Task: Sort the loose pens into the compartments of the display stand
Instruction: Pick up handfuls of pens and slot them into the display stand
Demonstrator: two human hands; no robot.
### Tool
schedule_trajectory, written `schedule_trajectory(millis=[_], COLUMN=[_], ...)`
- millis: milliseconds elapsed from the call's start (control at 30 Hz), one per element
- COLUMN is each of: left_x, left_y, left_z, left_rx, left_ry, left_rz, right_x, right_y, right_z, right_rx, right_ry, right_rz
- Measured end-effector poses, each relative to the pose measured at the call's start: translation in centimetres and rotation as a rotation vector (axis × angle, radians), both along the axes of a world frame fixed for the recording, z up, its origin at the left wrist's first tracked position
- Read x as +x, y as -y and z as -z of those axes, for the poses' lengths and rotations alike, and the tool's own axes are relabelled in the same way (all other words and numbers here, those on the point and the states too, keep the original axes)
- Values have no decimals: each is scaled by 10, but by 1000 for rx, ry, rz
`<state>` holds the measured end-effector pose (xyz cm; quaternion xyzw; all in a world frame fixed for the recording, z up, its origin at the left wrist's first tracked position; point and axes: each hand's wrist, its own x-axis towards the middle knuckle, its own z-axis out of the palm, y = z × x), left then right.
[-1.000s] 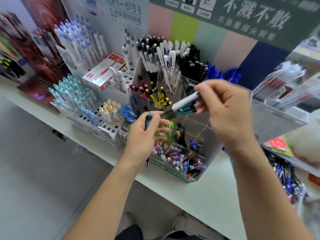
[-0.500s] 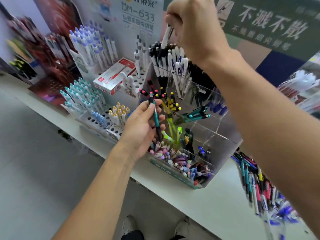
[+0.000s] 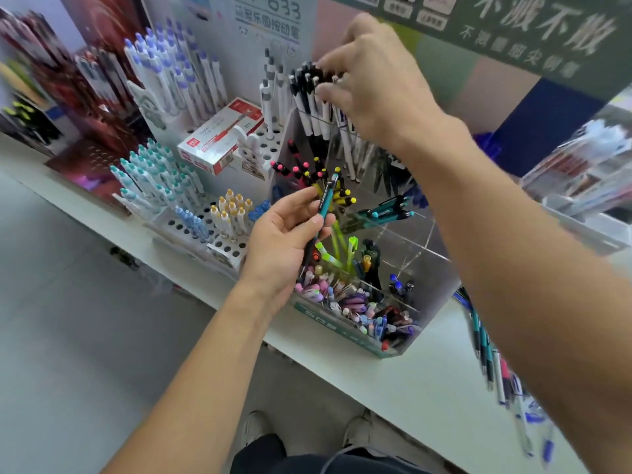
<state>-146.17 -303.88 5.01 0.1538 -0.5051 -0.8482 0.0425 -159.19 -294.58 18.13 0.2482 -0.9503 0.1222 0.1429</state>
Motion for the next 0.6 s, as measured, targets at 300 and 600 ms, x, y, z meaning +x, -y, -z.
schedule_trajectory(millis=[300,600], left_x=[8,-16], left_y=[-40,-47], left_z=[3,19], left_rx=[-458,-941], left_ry=[-238,-89], left_rz=[150,44], right_x=[116,69], right_y=[-104,-101], right_z=[77,67], right_rx=[-851,-453], right_ry=[512,61], right_rz=[262,185])
